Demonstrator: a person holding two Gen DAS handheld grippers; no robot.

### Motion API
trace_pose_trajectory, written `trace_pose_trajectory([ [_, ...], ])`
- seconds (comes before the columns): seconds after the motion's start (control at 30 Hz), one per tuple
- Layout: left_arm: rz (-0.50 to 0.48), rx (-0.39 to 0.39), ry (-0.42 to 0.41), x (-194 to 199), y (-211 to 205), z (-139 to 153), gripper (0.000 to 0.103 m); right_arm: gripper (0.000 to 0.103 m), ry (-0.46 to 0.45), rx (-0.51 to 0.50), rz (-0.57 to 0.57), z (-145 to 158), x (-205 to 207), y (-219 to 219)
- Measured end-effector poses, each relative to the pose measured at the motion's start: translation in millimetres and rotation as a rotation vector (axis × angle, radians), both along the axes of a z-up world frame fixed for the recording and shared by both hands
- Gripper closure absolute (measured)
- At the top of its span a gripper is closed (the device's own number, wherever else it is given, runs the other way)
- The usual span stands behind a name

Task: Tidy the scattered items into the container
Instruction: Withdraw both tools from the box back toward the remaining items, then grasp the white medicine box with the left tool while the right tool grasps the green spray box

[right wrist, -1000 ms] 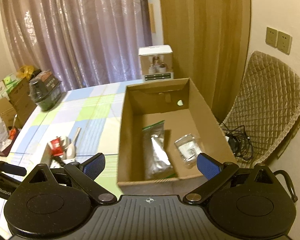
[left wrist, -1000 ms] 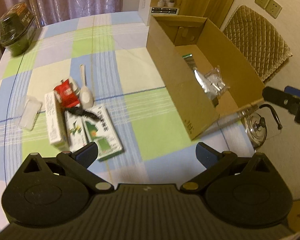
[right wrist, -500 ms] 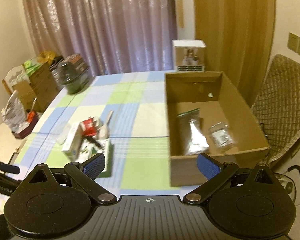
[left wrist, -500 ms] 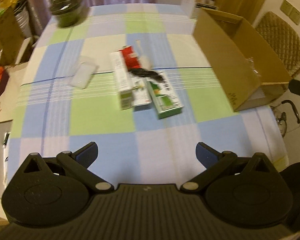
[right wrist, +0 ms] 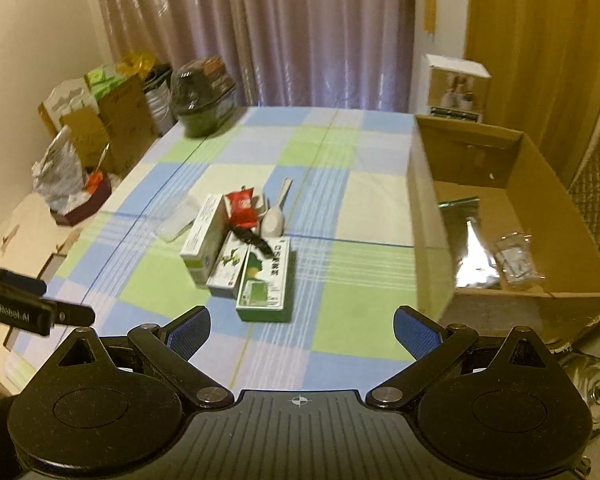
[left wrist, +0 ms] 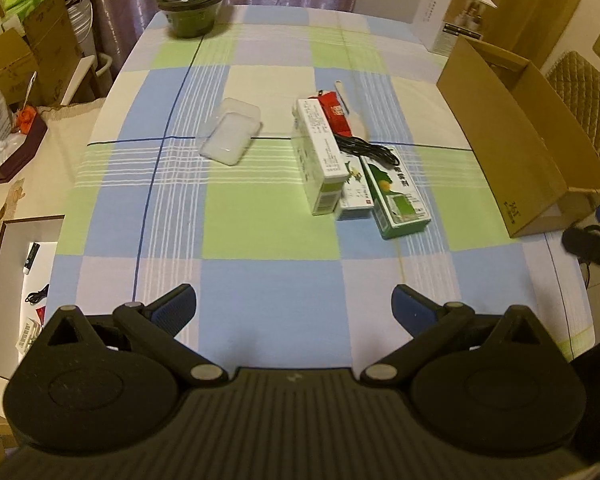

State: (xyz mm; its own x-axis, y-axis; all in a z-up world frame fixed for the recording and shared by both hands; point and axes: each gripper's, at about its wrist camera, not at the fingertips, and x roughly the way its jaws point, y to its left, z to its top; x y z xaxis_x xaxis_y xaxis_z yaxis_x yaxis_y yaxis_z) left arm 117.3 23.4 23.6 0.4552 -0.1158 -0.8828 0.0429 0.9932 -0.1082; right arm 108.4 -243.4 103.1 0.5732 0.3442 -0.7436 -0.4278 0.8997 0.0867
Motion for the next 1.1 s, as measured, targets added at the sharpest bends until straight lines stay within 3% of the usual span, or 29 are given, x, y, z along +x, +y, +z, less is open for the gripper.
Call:
trace_pose_trajectory([
  [0.7, -0.024, -0.031, 0.043, 86, -18, -46, 0.002, 0.0, 0.102, -0.054, 0.107, -86, 50, 42],
  [1.1, -0.033, -0.022, 0.049, 143, -35, -74, 0.024, 0.001, 0.116, -0.01, 0.128, -116, 79, 50],
])
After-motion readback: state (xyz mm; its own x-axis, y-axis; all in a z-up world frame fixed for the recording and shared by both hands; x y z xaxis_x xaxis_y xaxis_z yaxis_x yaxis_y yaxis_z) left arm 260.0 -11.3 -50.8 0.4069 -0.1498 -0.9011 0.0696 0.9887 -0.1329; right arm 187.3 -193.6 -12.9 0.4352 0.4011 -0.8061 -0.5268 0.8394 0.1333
